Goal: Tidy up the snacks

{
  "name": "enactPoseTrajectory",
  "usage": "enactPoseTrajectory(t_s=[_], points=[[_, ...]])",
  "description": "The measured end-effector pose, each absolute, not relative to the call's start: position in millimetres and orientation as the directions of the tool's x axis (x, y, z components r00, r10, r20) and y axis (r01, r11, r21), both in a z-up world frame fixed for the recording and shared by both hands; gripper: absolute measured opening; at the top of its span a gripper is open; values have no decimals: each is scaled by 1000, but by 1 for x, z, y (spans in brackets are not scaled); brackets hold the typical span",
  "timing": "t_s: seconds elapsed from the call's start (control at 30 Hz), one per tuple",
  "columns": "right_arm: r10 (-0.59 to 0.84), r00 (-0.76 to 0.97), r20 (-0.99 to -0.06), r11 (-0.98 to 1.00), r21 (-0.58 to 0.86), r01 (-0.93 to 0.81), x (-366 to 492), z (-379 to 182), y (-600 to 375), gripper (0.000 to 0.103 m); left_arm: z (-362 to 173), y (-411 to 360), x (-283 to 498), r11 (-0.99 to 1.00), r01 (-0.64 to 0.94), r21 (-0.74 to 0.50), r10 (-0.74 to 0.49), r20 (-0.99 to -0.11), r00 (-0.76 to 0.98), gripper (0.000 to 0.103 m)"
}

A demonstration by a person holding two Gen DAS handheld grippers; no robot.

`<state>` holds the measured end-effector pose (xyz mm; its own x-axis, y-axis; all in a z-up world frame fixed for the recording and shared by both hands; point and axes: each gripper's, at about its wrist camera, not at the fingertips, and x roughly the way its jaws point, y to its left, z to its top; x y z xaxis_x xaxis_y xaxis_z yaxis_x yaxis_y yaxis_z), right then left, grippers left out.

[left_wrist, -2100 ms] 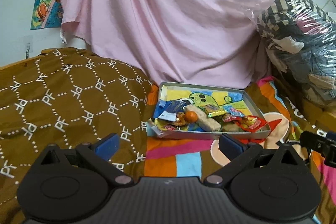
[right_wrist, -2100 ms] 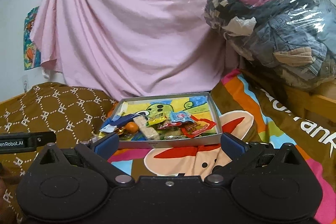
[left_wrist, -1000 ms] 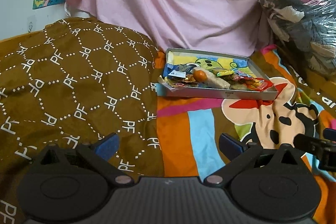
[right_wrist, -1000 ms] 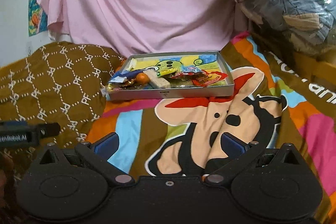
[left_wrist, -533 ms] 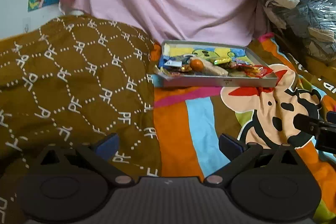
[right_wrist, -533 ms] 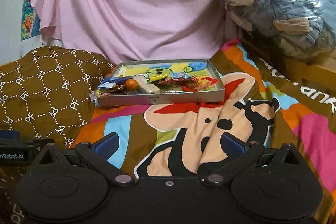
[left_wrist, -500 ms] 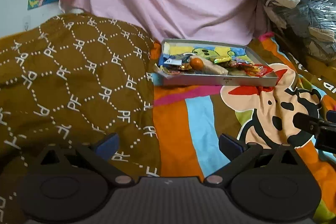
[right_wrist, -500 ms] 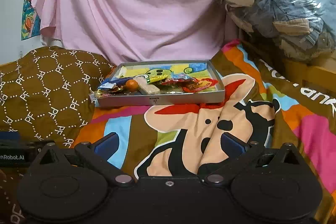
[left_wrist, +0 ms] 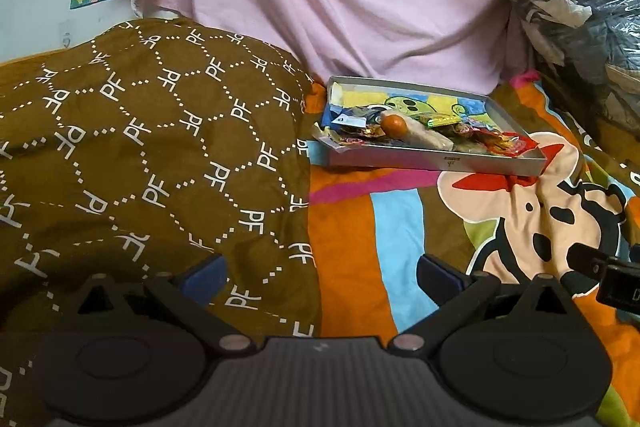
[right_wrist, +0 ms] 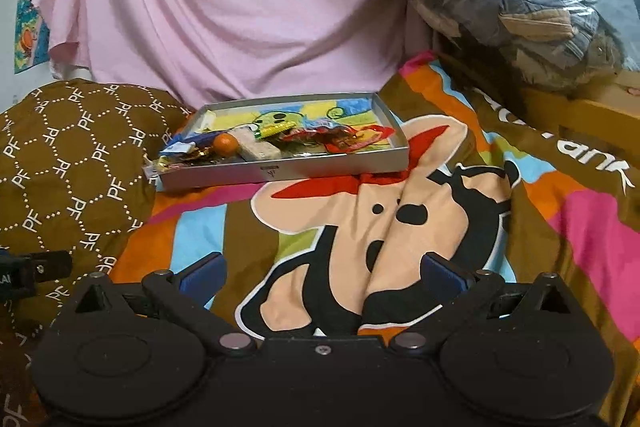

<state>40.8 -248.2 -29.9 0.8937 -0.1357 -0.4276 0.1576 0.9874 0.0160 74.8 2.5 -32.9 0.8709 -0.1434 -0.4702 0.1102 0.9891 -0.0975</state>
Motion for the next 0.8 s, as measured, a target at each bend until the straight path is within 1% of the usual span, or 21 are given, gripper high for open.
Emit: enactPoseTrajectory(t_s=[0.8], points=[[-120, 897, -425, 990, 17, 141, 40, -30, -245, 102, -32, -3, 72, 990, 126, -65, -142, -456, 879, 103]])
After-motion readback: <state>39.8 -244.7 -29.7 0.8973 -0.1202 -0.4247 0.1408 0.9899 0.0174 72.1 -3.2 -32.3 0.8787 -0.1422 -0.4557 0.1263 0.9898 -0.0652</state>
